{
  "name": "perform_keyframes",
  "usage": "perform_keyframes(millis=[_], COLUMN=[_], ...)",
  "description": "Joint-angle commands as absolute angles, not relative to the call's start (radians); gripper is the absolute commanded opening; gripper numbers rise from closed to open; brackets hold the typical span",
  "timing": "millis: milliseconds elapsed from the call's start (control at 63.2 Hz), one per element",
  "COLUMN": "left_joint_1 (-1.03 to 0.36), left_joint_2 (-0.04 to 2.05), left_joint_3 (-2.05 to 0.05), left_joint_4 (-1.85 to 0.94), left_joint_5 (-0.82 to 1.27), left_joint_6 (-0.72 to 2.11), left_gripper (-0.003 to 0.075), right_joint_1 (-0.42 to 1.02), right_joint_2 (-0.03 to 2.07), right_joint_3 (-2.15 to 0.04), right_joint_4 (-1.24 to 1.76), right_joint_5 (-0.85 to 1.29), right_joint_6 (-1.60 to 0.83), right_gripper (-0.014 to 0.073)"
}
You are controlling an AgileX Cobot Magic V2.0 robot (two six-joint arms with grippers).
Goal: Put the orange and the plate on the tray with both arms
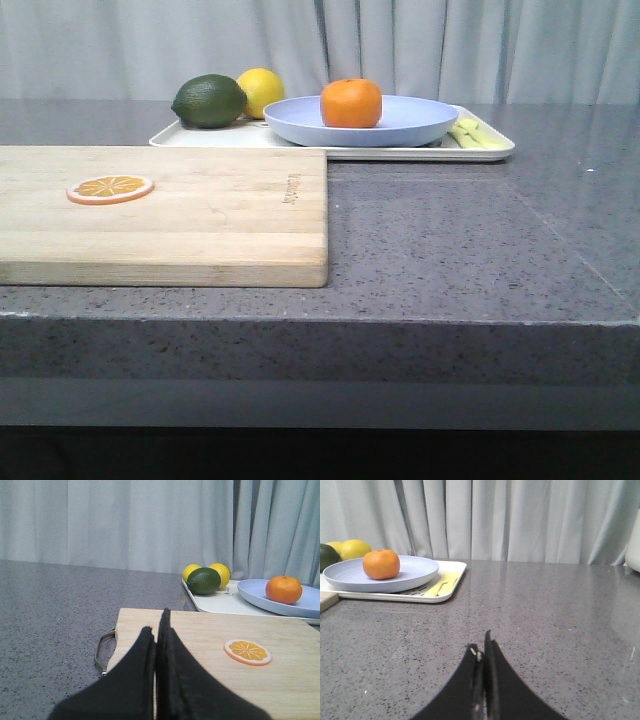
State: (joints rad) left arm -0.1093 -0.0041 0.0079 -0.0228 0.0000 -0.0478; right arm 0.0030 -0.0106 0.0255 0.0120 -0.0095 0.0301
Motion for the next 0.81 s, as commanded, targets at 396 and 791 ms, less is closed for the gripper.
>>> perform_keyframes(millis=[396,791], left_joint_1=[-0.115,-0.115], left_joint_2=[-0.021,-0.021], left_joint_3=[0.033,0.033], left_joint_4=[-0.03,-0.03], left_joint_5=[-0.086,-0.086], left_joint_6=[-0.056,-0.056], left_gripper=[-0.002,-0.002], right_joint_1=[-0.012,-0.012], right_joint_2=[-0.029,-0.029], right_joint_3=[0.002,0.002], right_joint_4=[-0.008,-0.008], right_joint_5=[-0.057,-0.058], right_joint_6=[0.09,0.09], right_gripper=[-0.0118,-0.0118])
